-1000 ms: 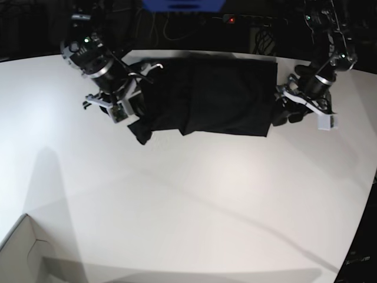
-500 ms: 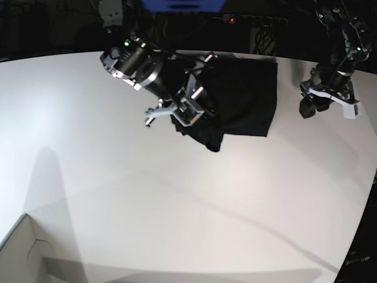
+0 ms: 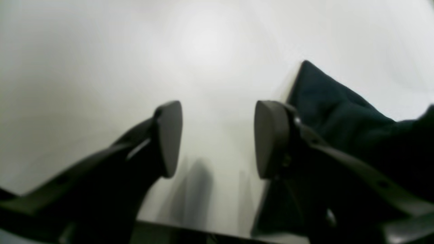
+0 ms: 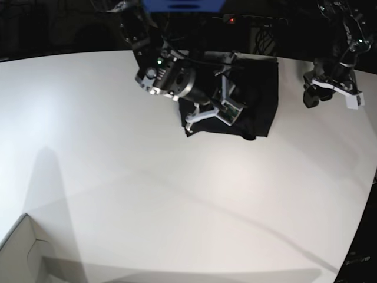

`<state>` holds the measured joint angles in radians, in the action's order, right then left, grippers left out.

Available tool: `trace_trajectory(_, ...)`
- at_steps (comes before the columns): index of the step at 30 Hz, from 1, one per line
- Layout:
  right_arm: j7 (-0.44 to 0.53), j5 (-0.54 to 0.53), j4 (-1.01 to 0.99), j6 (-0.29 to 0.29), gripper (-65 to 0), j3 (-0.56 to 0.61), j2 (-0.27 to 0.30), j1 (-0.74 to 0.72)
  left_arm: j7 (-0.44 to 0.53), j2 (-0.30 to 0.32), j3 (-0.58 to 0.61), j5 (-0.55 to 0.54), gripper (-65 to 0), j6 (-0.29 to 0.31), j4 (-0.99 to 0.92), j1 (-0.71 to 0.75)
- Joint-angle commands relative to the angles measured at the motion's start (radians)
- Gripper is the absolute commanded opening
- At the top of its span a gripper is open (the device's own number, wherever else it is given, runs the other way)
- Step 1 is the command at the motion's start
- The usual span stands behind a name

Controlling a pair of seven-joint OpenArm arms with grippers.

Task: Layout the t-shirt on the table in an organized manner, then fold the t-shirt properly
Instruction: 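Lift the strip end with the right gripper and fold it toward the left gripper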

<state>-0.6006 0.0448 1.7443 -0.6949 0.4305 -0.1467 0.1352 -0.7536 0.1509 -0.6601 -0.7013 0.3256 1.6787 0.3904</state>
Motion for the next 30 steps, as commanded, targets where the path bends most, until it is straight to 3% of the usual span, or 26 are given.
trace_trajectory(1, 0.032, -0.021, 0.004, -0.003, -65.0, 0.012, -0.010, -0.018, 0.022, 0.013, -0.005, -0.002, -31.9, 0.008, 0.016, 0.008)
trace_trajectory(11, 0.032, -0.024, -0.082, -0.003, -65.0, 0.038, -0.010, -0.125, 0.022, -0.020, 0.039, 0.193, -32.1, 0.008, 0.002, -0.015)
trace_trajectory(26, 0.037, -0.024, -0.113, -0.003, -65.0, 0.144, -0.010, -0.173, 0.022, -0.014, 0.063, 0.207, -32.1, 0.008, -0.032, -0.008)
trace_trajectory(30, 0.100, -0.024, -0.159, -0.003, -65.0, 0.176, -0.010, -0.191, 0.022, -0.020, 0.064, 0.207, -32.1, 0.008, -0.032, -0.006)
